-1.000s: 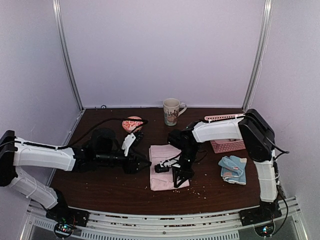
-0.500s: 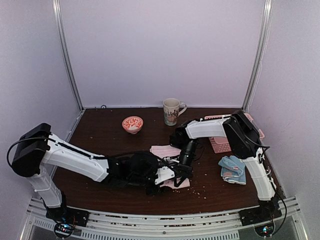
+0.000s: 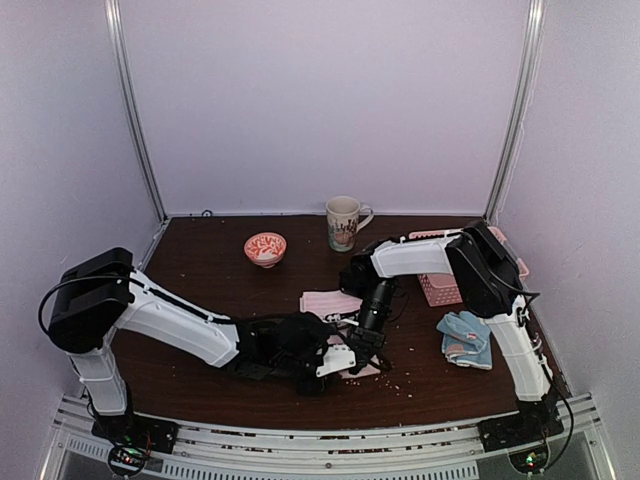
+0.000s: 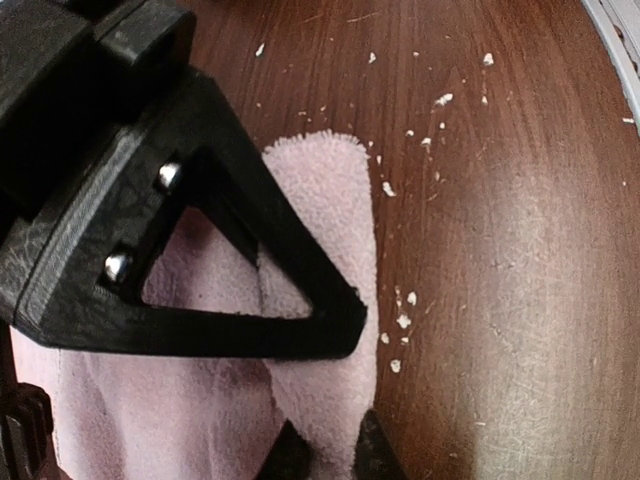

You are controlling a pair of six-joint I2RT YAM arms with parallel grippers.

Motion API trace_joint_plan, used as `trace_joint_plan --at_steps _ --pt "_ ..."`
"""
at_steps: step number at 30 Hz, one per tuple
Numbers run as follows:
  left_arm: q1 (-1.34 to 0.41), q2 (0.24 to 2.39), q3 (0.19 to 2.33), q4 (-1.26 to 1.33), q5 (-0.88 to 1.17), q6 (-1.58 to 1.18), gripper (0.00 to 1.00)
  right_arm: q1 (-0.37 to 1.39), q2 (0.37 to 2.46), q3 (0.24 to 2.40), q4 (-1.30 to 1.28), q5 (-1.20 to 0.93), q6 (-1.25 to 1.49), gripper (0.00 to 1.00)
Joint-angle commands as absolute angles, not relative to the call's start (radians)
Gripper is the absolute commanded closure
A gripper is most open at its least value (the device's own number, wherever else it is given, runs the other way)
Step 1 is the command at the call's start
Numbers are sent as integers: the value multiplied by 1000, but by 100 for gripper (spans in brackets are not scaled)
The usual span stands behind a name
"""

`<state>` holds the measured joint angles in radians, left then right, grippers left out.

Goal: Roll the towels
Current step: Roll the towel at the center of the board.

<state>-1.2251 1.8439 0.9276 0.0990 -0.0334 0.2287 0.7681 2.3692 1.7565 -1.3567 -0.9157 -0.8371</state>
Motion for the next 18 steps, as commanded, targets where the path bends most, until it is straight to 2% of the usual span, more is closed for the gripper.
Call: trace_joint_plan --at_steps 1,3,5,7,13,18 --pt "-1226 1864 958 99 33 215 94 773 2370 1765 -1357 -881 -823 89" --pt "-1226 1861 961 76 52 200 99 771 2315 1761 -1357 -871 -834 76" --pt "-1223 1854 966 42 66 186 100 761 2253 1766 -1358 -850 -830 64" --pt "-1214 1845 969 5 97 170 100 740 2188 1778 -1357 -832 -817 59" --pt "-1126 1862 1016 -97 284 61 100 643 2027 1848 -1357 -771 -763 58" --pt "-970 1952 1010 -21 638 -122 99 623 1900 1943 -1239 -676 -603 58"
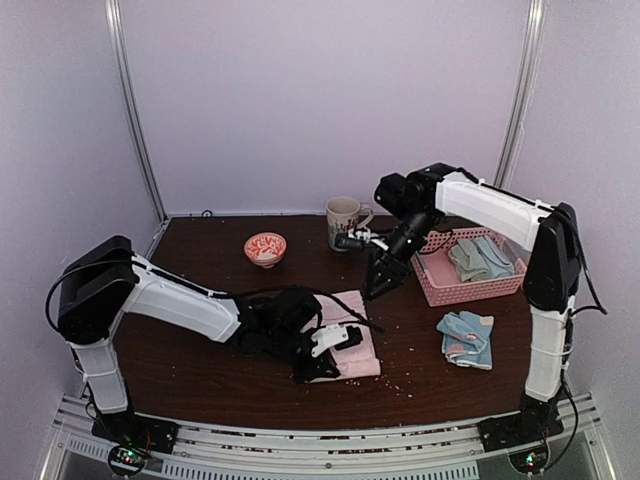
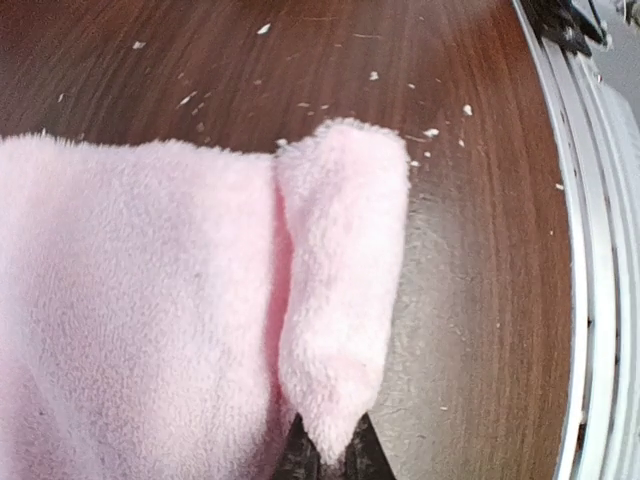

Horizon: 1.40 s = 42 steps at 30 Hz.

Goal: Roll the towels
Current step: Roll the towel at the center of the board.

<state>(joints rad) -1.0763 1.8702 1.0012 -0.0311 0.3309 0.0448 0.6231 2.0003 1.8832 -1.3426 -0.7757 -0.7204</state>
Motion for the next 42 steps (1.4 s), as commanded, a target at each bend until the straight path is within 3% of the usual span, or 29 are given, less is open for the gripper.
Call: trace_joint_plan --at_steps 1,5,10,14,19,22,27,35,39,42 --pt "-951 1977 1021 -18 692 -144 99 623 1864 1922 -1190 -666 -597 58" --pt "-913 2057 1092 -29 810 -223 99 624 1698 1763 -1033 -718 -565 59" --pt "-881 2121 1137 -48 902 -301 98 668 1581 1590 -1075 -846 -728 54" --pt "-864 2195 1214 -169 958 -292 98 817 1537 1403 -1008 -660 -791 54" --pt "-861 2212 1241 -196 970 -327 96 983 1548 1161 -706 -266 -669 56" --pt "-861 2211 1242 -199 957 -339 95 1032 1564 1064 -547 -134 -672 56" --pt "-861 2218 1241 -200 946 -341 94 1053 1599 1004 -385 -90 -675 55" --pt "-861 2229 1256 -205 940 -335 89 1055 1725 997 -340 -69 -716 55" --pt "-861 2228 1259 -214 933 -326 89 1054 1757 986 -328 -79 -717 63" --pt "-860 2216 1258 -215 932 -319 88 1054 1773 987 -338 -96 -724 82"
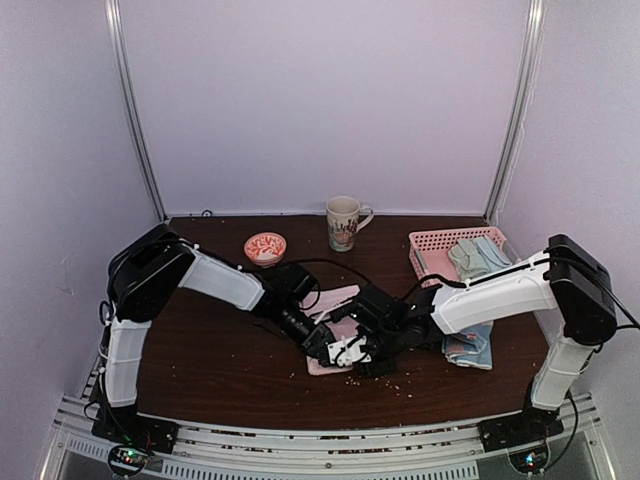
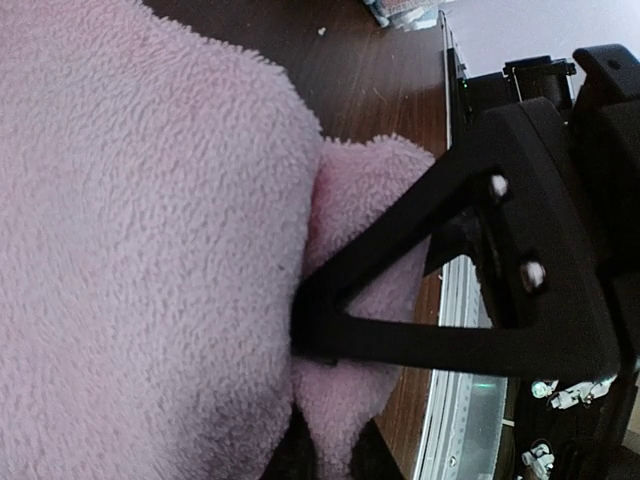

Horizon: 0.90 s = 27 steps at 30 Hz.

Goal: Roll the towels
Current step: Roll the towel at the center of the board.

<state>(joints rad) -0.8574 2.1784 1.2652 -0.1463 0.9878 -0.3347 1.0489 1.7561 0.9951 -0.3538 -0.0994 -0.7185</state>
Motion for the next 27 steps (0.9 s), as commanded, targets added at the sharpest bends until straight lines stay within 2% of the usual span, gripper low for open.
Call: trace_joint_plan --at_steps 1,3,6,14,20,23,27 --pt "-859 2208 1257 -214 927 -313 87 1053 1779 997 -353 -109 -726 86" --pt "-860 2174 1252 -229 899 -285 79 1050 1786 1014 -393 -154 -726 92" --pt "-859 2083 1234 -246 814 -230 70 1036 1801 1051 -480 -256 -729 95" --pt "-809 1667 984 -73 432 -264 61 944 1934 1220 -780 -573 -710 96" --pt "-934 1343 778 127 150 -132 56 828 2167 1449 -1051 -772 -722 96" --pt "-1066 1311 765 134 29 2 51 794 2282 1555 -1169 -794 -745 95" --pt "-1177 1446 833 51 -9 109 51 778 2368 1642 -1241 -815 -748 94"
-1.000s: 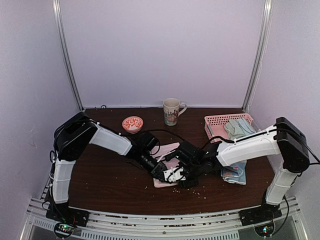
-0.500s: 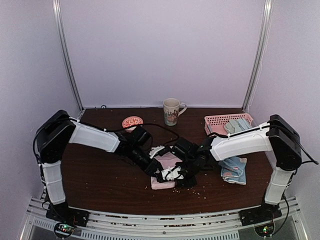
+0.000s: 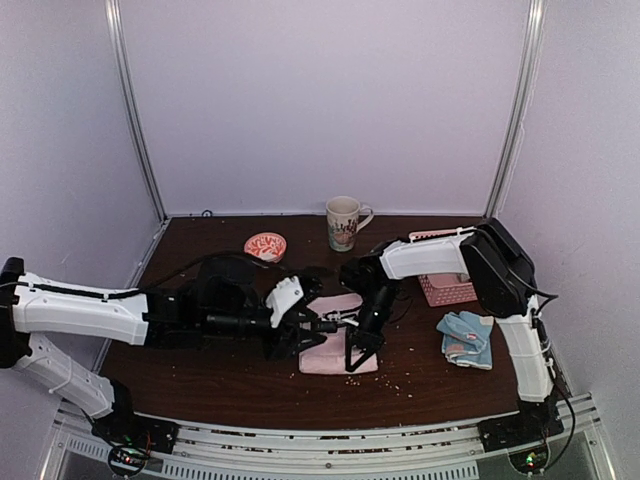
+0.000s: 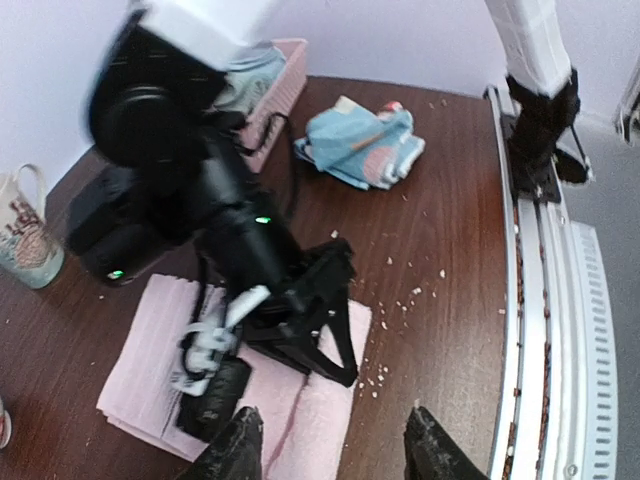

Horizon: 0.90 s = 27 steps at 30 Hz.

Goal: Roll the towels
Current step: Roll the towel at the center of the board.

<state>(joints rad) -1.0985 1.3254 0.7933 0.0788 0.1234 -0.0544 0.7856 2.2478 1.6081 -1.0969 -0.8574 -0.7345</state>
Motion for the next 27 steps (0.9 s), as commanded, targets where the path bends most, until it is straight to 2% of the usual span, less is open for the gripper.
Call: trace_joint_plan --at_steps 1,5,11,18,21,24,27 --pt "-1194 1491 857 25 -25 129 52 777 2378 1652 -1248 -817 -774 94" --pt "-1253 1647 964 -44 -134 207 54 776 2390 1661 -1251 -816 -778 94" --pt "-1267 1785 1040 -60 -222 275 51 777 2389 1640 -1241 -827 -781 94" --pt "-1267 1883 1064 -73 -211 298 54 775 2387 1636 -1242 -833 -788 94" --pt "-1267 1898 1061 -75 -191 292 63 775 2386 1638 -1243 -835 -791 93" --pt "-1267 1901 1062 -81 -157 291 84 773 2378 1649 -1257 -838 -798 92" --pt "-1267 1891 1066 -100 -133 277 97 771 2344 1682 -1351 -881 -901 82"
